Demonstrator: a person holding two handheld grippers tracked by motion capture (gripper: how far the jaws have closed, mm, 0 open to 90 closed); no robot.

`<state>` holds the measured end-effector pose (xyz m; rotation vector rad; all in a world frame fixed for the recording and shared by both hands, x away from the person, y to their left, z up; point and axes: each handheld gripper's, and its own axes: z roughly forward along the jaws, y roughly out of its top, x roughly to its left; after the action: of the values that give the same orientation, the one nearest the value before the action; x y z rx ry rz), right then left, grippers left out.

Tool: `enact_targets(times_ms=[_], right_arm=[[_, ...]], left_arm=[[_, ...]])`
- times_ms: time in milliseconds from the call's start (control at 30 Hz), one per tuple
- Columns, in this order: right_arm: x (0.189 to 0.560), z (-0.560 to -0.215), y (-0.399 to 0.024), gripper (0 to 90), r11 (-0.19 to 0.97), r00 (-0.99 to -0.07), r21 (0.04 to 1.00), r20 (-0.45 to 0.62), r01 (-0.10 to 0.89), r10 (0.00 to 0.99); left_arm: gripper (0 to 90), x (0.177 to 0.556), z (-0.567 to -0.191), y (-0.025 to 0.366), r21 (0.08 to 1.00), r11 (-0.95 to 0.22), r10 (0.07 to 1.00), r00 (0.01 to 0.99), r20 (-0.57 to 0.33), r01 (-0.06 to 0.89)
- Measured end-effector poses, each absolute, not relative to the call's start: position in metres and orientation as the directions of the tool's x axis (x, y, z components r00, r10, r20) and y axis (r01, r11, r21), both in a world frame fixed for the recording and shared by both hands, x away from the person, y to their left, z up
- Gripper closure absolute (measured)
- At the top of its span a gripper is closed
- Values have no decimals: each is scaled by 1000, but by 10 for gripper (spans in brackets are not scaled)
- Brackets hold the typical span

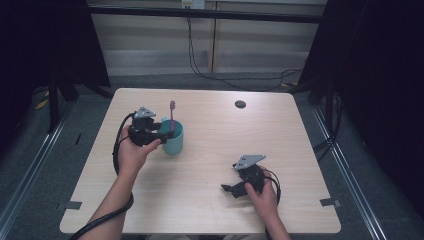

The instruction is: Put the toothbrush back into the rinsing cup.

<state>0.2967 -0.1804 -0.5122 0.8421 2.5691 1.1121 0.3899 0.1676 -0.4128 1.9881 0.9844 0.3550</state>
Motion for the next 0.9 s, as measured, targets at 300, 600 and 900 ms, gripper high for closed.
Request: enact_targets(times_ms=[300, 600, 900], right_arm=[[297, -512, -180, 111, 550, -811, 722, 27, 420, 584], [297, -512, -180, 111, 551, -813, 723, 25, 417, 582], [297, -512, -180, 112, 550, -812, 723, 25, 417, 583]], left_arm=[[351, 382, -413, 178, 800, -315, 742, 659, -127, 510], [343, 374, -416, 185, 793, -325, 726, 673, -140, 515], [317, 365, -424, 190, 785, -351, 714, 688, -128, 510]])
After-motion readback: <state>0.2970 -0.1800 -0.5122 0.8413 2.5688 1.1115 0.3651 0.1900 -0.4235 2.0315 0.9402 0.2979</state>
